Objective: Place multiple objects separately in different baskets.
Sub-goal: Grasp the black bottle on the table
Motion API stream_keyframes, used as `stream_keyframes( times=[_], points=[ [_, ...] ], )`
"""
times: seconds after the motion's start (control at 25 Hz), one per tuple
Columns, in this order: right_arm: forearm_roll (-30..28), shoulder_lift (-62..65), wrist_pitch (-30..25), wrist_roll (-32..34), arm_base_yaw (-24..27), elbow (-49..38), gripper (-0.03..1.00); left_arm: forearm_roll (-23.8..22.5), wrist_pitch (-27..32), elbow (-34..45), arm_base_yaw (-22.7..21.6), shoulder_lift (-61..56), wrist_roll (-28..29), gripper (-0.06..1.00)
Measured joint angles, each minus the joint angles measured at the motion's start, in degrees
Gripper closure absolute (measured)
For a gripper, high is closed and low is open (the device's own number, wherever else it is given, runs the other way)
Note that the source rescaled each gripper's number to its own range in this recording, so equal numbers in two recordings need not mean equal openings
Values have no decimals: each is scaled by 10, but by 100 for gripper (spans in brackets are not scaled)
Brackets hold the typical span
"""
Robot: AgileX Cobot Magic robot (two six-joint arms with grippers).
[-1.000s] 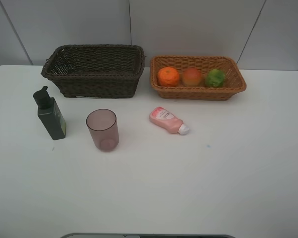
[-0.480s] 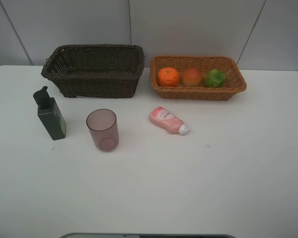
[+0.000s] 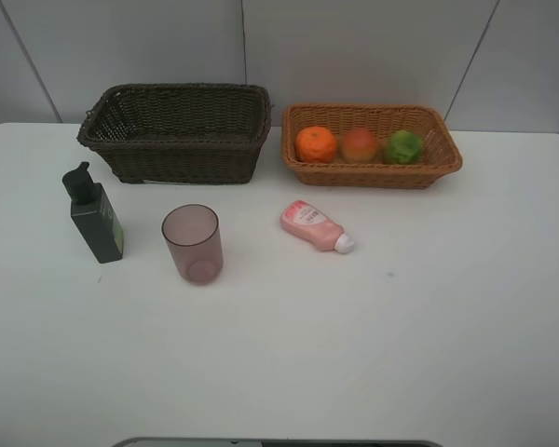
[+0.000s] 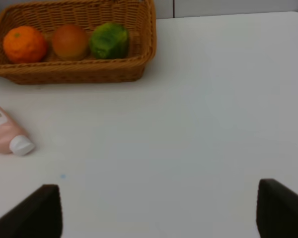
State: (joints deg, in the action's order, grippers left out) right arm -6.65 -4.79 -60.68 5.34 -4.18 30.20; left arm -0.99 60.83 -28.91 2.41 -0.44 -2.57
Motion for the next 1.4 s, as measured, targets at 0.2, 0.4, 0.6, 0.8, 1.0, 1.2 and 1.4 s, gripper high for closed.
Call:
stream_keyframes(
  times=[0.2,0.4,0.6,0.8,1.0,1.2,1.4],
  points=[
    [0,0,0,0,-5,0,35,-2,0,0,0,0,-1,3],
    [0,0,0,0,-5,0,35,-6,-22,-8,0,44,-1,3],
    [0,0,0,0,-5,0,35,10,-181,-50,0,208,-1,3],
    [0,0,0,0,-5,0,35,47,-258,-86,0,364,-1,3],
    [0,0,0,0,-5,0,35,59,-254,-91,0,498,-1,3],
    [0,0,0,0,-5,0,35,97,-277,-91,0,581,-1,3],
    [0,0,0,0,-5,0,35,111,-288,-110,0,644,-10,3]
  ],
)
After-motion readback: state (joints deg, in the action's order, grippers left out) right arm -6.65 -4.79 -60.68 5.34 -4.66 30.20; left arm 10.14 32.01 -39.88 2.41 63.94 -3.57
